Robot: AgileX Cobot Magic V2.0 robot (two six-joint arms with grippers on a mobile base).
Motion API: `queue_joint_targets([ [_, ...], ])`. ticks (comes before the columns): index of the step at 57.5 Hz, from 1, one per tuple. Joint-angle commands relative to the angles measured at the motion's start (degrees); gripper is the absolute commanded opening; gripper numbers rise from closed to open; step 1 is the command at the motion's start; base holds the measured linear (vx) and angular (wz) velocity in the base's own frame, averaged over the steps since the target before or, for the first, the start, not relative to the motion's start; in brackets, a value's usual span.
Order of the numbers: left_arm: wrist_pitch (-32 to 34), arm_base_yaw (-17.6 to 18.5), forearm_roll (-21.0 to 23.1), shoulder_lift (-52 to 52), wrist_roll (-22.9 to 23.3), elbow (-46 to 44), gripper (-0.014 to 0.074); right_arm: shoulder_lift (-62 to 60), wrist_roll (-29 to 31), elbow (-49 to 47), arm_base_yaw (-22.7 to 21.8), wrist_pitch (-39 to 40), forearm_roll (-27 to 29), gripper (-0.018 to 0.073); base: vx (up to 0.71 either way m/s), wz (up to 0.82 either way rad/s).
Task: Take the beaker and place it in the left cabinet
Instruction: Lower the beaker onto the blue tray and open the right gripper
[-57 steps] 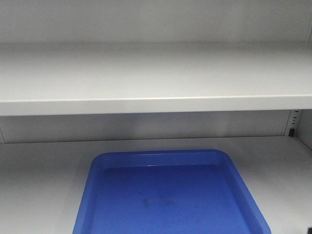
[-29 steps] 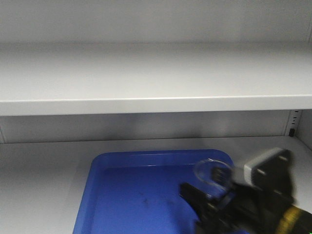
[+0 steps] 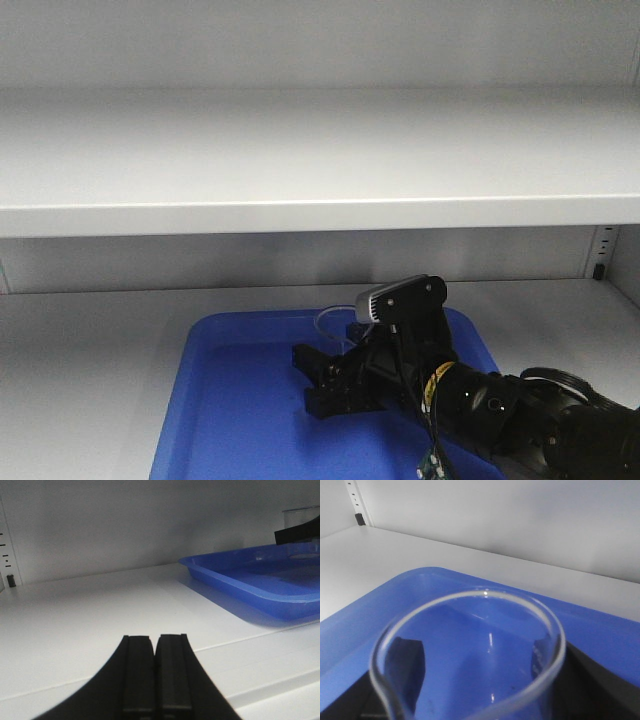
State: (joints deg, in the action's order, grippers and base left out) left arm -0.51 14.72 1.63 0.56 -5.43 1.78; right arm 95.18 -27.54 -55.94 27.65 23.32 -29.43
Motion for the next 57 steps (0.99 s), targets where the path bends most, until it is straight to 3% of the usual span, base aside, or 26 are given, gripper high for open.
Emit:
queue_joint_targets([
  [1, 4.81, 0.22, 0.47, 1.11, 0.19, 0.94, 0.0001, -2.31, 0.51, -1.91, -0.2, 4.97, 0.95, 0.0052, 0.0, 0.0],
  [36, 4.81, 0.22, 0.47, 1.11, 0.19, 0.94, 0.0001, -2.29, 0.26, -1.91, -0.2, 3.11, 0.95, 0.0545, 0.0, 0.0],
  [57, 4.81, 0.22, 0.47, 1.11, 0.19, 0.94, 0.0001, -2.29, 0.26, -1.91, -0.2, 1.92, 0.95, 0.0582, 0.0, 0.0],
])
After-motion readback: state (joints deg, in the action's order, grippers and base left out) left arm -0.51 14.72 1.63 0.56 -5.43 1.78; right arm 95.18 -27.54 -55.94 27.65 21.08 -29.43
